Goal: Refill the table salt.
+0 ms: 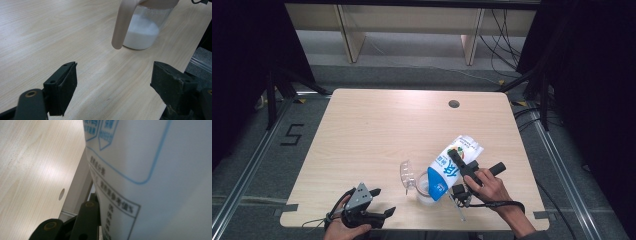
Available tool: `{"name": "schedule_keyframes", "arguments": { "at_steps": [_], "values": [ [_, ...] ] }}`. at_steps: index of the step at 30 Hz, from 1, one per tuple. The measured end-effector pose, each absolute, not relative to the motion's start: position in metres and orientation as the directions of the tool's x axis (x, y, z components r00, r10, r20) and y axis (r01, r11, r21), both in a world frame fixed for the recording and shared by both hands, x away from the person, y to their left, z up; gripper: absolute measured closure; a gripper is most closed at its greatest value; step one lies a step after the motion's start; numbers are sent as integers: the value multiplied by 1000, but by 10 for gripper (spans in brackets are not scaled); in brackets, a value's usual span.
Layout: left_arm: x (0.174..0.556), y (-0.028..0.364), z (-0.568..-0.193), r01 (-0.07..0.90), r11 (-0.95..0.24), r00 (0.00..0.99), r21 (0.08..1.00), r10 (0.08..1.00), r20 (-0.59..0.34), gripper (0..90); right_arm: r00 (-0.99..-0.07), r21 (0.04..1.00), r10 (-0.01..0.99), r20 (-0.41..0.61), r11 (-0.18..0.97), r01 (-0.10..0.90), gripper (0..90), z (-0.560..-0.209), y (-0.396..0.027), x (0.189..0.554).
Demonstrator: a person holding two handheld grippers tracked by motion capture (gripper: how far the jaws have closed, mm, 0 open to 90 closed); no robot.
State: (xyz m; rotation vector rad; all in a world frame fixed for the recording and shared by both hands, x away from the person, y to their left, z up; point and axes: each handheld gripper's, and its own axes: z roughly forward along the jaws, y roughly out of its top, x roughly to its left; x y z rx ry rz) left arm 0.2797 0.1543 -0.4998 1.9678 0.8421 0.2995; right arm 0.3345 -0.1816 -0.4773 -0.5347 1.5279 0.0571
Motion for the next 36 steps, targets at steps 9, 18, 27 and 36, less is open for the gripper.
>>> {"name": "schedule_keyframes", "arguments": {
  "at_steps": [9, 18, 27, 36],
  "values": [
    [280, 154, -500, 438, -319, 733, 841, 668, -129, 205, 66, -291, -287, -956, 886, -361, 749, -477, -182, 334],
    [280, 154, -500, 438, -318, 733, 841, 668, -129, 205, 70, -294, -289, -955, 884, -362, 754, -476, -182, 335],
    [280, 154, -500, 438, -315, 732, 842, 669, -130, 205, 69, -291, -285, -956, 886, -361, 759, -475, -182, 335],
    [280, 154, -500, 437, -315, 732, 842, 669, -130, 205, 75, -304, -297, -952, 883, -359, 769, -475, -182, 334]
  ]
}}
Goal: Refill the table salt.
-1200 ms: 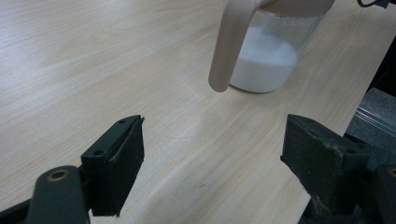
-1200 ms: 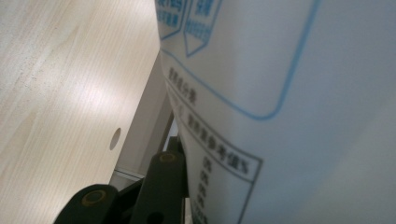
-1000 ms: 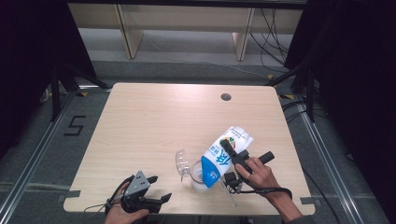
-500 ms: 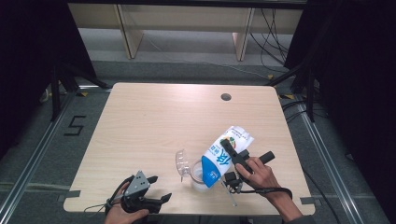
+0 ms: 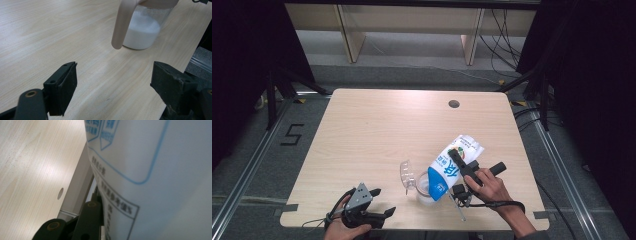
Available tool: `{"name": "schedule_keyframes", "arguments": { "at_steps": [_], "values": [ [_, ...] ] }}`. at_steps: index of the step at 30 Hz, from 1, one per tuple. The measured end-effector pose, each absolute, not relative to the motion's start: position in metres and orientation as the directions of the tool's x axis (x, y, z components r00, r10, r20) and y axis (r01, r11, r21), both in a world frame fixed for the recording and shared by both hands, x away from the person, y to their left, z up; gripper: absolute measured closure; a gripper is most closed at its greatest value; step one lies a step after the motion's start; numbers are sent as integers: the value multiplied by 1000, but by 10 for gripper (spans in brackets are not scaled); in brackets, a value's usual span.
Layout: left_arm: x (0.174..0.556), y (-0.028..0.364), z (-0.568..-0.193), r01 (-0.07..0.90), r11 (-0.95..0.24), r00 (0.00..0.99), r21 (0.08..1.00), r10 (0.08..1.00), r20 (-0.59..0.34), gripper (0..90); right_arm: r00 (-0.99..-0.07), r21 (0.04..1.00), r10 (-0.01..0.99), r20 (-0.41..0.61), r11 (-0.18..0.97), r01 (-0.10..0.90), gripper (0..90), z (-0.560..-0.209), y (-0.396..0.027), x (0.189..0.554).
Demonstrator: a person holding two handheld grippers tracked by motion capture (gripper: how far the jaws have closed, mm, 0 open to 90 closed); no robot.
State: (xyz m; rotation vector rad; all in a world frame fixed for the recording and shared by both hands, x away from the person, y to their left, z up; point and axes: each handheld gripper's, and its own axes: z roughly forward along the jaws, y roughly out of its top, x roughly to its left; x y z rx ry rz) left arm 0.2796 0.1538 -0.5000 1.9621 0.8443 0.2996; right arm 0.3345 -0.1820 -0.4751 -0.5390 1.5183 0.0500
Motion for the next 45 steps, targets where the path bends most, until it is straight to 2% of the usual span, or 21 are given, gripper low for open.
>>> {"name": "schedule_keyframes", "arguments": {
  "at_steps": [29, 45],
  "values": [
    [280, 154, -500, 436, -318, 734, 842, 668, -128, 205, 68, -294, -289, -955, 886, -359, 788, -475, -182, 334],
    [280, 155, -499, 435, -320, 734, 842, 668, -125, 205, 15, -235, -248, -969, 895, -380, 790, -475, -182, 335]
  ]
}}
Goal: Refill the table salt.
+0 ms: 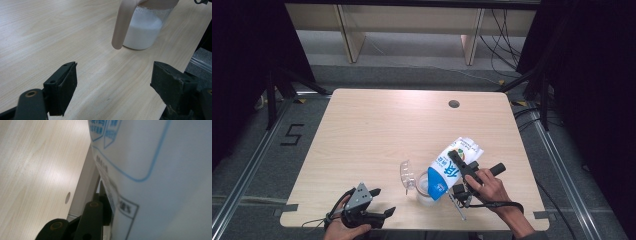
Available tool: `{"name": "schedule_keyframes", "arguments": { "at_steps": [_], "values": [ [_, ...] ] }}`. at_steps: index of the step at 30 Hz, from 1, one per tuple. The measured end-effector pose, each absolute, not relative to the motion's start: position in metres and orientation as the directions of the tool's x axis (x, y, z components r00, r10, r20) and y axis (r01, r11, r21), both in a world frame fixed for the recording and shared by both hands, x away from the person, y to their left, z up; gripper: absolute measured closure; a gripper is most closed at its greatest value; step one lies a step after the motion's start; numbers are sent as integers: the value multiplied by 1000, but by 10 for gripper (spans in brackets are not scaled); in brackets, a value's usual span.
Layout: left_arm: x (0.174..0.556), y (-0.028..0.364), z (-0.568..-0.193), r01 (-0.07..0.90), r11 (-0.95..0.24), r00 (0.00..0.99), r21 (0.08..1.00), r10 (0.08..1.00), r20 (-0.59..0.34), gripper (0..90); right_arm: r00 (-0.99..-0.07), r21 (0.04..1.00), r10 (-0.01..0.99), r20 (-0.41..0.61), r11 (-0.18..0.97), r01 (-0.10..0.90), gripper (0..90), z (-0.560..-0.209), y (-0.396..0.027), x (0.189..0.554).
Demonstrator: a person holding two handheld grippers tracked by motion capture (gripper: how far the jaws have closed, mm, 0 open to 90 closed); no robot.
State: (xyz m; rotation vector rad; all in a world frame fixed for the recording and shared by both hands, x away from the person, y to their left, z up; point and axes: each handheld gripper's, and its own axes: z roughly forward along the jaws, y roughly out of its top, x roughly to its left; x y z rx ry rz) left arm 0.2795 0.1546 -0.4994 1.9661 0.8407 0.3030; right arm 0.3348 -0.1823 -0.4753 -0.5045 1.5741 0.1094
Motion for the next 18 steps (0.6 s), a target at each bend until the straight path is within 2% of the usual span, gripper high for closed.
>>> {"name": "schedule_keyframes", "arguments": {
  "at_steps": [13, 16, 18],
  "values": [
    [280, 155, -499, 422, -330, 742, 845, 660, -113, 205, -21, -201, -225, -974, 905, -376, 790, -472, -187, 334],
    [280, 156, -499, 421, -339, 739, 841, 666, -102, 205, -20, -154, -175, -984, 910, -385, 790, -474, -188, 335],
    [280, 155, -499, 430, -326, 735, 842, 668, -116, 205, -31, -164, -189, -981, 910, -380, 790, -472, -188, 335]
  ]
}}
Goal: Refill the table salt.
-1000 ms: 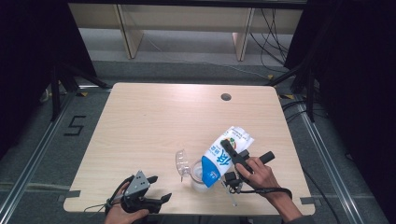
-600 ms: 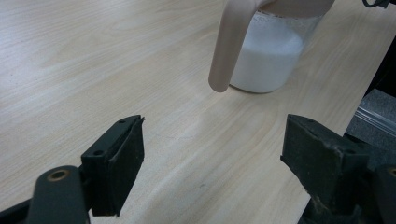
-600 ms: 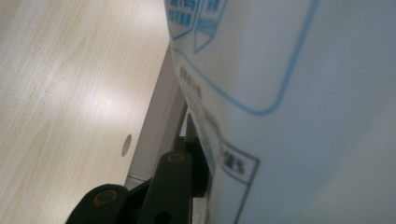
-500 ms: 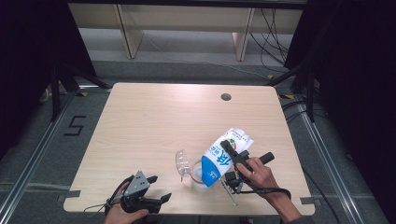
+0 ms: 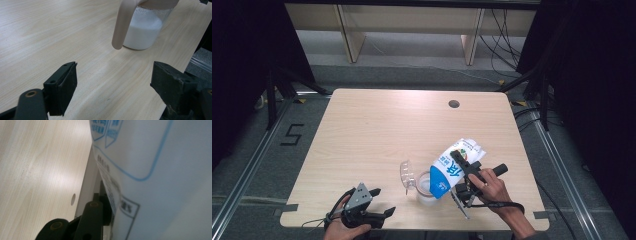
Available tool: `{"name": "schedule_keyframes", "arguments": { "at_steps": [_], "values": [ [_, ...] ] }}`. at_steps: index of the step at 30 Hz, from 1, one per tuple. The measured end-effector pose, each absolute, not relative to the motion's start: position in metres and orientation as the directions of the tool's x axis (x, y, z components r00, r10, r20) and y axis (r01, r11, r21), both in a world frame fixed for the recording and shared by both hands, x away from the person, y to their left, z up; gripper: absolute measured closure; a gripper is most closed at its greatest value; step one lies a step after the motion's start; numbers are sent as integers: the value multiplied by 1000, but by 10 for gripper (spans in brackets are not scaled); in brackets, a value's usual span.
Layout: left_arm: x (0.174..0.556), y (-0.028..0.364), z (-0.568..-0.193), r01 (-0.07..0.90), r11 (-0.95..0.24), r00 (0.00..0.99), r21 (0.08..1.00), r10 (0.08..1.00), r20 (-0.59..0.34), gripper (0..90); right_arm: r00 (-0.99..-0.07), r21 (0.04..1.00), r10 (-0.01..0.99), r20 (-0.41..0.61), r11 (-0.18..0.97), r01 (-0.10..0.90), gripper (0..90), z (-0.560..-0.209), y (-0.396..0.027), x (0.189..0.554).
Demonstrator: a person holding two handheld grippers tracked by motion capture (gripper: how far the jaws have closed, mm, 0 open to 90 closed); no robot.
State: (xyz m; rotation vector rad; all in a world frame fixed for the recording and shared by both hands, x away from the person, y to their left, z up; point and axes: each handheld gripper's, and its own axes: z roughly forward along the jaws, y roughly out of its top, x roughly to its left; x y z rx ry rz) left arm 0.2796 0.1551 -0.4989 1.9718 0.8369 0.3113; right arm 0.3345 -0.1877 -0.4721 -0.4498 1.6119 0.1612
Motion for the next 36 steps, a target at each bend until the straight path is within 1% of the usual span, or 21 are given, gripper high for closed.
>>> {"name": "schedule_keyframes", "arguments": {
  "at_steps": [3, 6, 7, 8, 10, 11, 12, 14, 15, 17, 19, 20, 22, 24, 26, 27, 28, 30, 33, 34, 36],
  "values": [
    [280, 155, -500, 434, -317, 733, 843, 668, -126, 205, -48, -145, -175, -983, 917, -371, 790, -473, -188, 335],
    [280, 155, -499, 423, -334, 739, 842, 665, -108, 205, -77, -55, -89, -993, 931, -360, 790, -476, -188, 334],
    [280, 155, -499, 422, -331, 740, 844, 664, -109, 205, -75, -51, -87, -993, 921, -385, 791, -476, -187, 336],
    [280, 155, -499, 429, -327, 735, 842, 668, -116, 205, -33, -123, -154, -988, 886, -446, 790, -470, -185, 341],
    [280, 155, -499, 436, -319, 733, 842, 669, -126, 205, -59, -93, -130, -990, 899, -428, 791, -470, -186, 340],
    [280, 155, -499, 435, -320, 734, 842, 668, -125, 205, -31, -129, -160, -987, 885, -446, 790, -466, -185, 341],
    [280, 155, -499, 434, -321, 734, 842, 668, -124, 205, -64, -73, -112, -992, 896, -437, 791, -469, -186, 341],
    [280, 155, -499, 436, -319, 733, 842, 669, -126, 205, -90, -44, -90, -992, 907, -418, 791, -470, -187, 341],
    [280, 155, -499, 438, -319, 732, 841, 669, -127, 205, -59, -82, -120, -991, 896, -437, 791, -466, -186, 342],
    [280, 154, -500, 437, -320, 733, 841, 668, -127, 205, -106, -19, -70, -992, 907, -421, 791, -468, -188, 342],
    [280, 154, -500, 437, -320, 734, 841, 668, -127, 205, -114, -8, -63, -991, 901, -434, 792, -467, -187, 342],
    [280, 154, -500, 437, -321, 734, 840, 667, -126, 205, -94, -34, -85, -992, 893, -450, 792, -464, -186, 343],
    [280, 154, -500, 437, -320, 734, 841, 667, -127, 205, -125, -7, -69, -990, 897, -443, 793, -464, -186, 342],
    [280, 154, -500, 437, -321, 734, 840, 667, -127, 205, -179, 68, -10, -984, 902, -427, 793, -467, -187, 342],
    [280, 154, -500, 440, -313, 731, 842, 669, -133, 205, -176, 55, -26, -984, 897, -439, 793, -465, -186, 343],
    [280, 153, -500, 442, -305, 729, 844, 671, -139, 205, -204, 106, 20, -979, 900, -422, 793, -468, -186, 343],
    [280, 153, -500, 442, -304, 728, 844, 671, -140, 205, -208, 98, 8, -978, 900, -426, 793, -466, -186, 343],
    [281, 155, -500, 437, -330, 732, 837, 671, -118, 205, -246, 151, 50, -968, 899, -412, 794, -467, -187, 344],
    [280, 154, -500, 442, -301, 727, 845, 672, -140, 205, -270, 193, 83, -959, 891, -411, 795, -465, -189, 347],
    [280, 154, -500, 442, -301, 727, 845, 672, -141, 205, -268, 181, 72, -961, 894, -409, 796, -464, -189, 348],
    [280, 153, -500, 443, -301, 727, 844, 672, -141, 205, -303, 235, 119, -946, 893, -383, 798, -466, -191, 347]
  ]
}}
